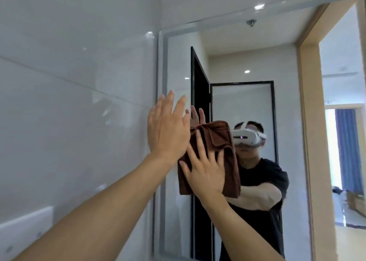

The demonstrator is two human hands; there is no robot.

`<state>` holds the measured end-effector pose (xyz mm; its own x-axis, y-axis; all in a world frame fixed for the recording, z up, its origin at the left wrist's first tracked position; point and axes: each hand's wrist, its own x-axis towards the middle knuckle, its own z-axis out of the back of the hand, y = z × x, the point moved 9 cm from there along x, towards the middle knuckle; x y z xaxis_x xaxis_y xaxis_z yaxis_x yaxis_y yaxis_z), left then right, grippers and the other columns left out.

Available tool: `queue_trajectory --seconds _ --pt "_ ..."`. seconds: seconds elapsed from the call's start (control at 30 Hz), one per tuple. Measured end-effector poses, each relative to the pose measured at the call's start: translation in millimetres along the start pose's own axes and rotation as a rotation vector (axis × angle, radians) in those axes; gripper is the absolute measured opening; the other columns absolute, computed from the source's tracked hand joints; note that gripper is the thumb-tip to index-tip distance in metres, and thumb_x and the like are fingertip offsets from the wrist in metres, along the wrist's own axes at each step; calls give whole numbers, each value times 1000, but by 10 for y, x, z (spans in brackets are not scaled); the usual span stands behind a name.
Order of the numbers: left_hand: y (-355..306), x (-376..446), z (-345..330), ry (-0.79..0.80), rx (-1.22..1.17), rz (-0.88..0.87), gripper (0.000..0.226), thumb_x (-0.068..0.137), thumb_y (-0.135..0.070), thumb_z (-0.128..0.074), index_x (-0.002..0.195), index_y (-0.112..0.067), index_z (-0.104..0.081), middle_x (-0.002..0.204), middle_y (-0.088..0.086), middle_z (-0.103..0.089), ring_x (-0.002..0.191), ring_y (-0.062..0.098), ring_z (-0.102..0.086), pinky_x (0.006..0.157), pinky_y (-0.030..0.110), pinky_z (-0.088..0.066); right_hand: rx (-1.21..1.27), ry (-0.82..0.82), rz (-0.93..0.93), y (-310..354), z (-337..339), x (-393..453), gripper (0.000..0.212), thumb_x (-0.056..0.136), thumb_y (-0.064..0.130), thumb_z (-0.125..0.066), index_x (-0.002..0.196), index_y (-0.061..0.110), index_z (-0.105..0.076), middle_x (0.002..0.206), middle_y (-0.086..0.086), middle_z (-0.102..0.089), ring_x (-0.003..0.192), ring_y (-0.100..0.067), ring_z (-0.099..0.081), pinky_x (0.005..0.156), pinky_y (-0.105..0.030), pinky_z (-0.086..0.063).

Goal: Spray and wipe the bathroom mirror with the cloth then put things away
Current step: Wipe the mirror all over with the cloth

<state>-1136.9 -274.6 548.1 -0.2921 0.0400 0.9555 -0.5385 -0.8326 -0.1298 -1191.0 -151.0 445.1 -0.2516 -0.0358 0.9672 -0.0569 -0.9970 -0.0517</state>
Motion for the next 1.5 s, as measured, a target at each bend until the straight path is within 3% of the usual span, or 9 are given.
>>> queue_trajectory --seconds 0.1,0.23,0.43,0.63,0.8,0.93,1.1,1.27,1.5 --pt "311 -81 -34 11 -6 52 51 105 -36 -35 155 -31 -27 167 2 -17 154 22 -11 125 42 -13 73 16 57 561 -269 -62 64 93 50 -51 152 29 -34 160 -2 -36 131 -31 -47 111 -55 -28" --pt "453 -288 -158 31 15 102 52 105 -38 -35 156 -31 -25 167 2 -17 154 23 -12 125 43 -13 205 -29 42 816 -395 -260 47 93 40 -44 134 18 -51 135 -4 -63 120 -32 -58 111 -53 -32" --pt "-11 -538 -291 12 -71 48 50 104 -37 -35 154 -29 -31 166 3 -21 154 24 -15 125 46 -15 267 -48 85 440 -197 -607 36 95 43 -50 124 22 -48 122 0 -67 116 -27 -60 113 -49 -37" --pt "-1045 -694 -494 20 -249 -24 50 104 -33 -40 153 -29 -33 166 2 -21 154 22 -15 125 45 -13 118 20 95 -698 187 -1070 53 94 56 -54 141 33 -43 149 4 -49 128 -27 -50 115 -51 -31" --pt "-2137 -954 -682 30 -398 -97 47 101 -30 -46 147 -23 -43 160 7 -32 149 26 -27 120 47 -22 -11 12 -7 -2091 864 -1294 67 95 66 -44 155 42 -28 168 7 -14 123 -25 -49 109 -53 -31" --pt "-2963 -1155 -791 46 -479 -145 44 95 -23 -54 138 -19 -48 151 9 -40 137 29 -40 109 50 -35 -155 -15 -105 -3318 1522 -1542 70 94 69 -38 157 42 -22 169 3 -8 119 -28 -51 108 -52 -30" --pt "-3646 -1367 -922 80 -513 -205 44 94 -17 -57 138 -18 -50 150 6 -42 131 29 -44 103 45 -36 -280 -25 -205 -4557 2132 -1909 73 93 70 -34 158 44 -12 169 1 -7 142 -31 -36 117 -54 -20" --pt "-3583 -1487 -991 63 -493 -216 43 94 -18 -55 137 -19 -51 149 4 -44 132 26 -43 103 42 -36 -335 -41 -354 -5140 2347 -2215 75 93 69 -32 158 42 -8 168 -6 -13 150 -31 -26 113 -58 -27" --pt "-2382 -1772 -1122 94 -365 -86 46 92 -15 -60 137 -18 -51 149 4 -43 134 27 -42 108 50 -38 -337 -19 -410 -4780 2071 -2404 75 94 68 -24 160 32 -16 167 -11 -14 152 -35 -18 113 -61 -24"
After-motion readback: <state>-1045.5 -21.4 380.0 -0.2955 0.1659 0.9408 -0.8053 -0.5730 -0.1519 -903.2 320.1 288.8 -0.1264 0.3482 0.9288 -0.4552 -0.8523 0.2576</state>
